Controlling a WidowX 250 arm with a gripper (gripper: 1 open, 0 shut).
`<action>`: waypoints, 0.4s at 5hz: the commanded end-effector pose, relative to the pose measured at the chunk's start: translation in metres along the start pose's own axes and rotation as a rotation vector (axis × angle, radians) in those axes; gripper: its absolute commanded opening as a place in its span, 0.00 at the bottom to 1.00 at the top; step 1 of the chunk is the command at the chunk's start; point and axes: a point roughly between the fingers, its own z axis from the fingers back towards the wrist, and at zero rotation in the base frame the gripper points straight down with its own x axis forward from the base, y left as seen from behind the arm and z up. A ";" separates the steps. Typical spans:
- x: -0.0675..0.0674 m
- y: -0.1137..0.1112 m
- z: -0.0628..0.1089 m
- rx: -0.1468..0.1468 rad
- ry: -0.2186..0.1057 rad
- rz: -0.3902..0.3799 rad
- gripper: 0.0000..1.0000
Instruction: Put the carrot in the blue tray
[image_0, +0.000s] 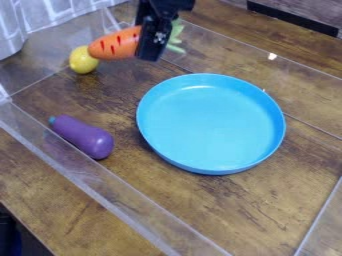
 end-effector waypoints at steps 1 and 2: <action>-0.001 -0.022 0.033 0.067 -0.074 -0.031 0.00; 0.003 -0.043 0.035 0.068 -0.085 -0.069 0.00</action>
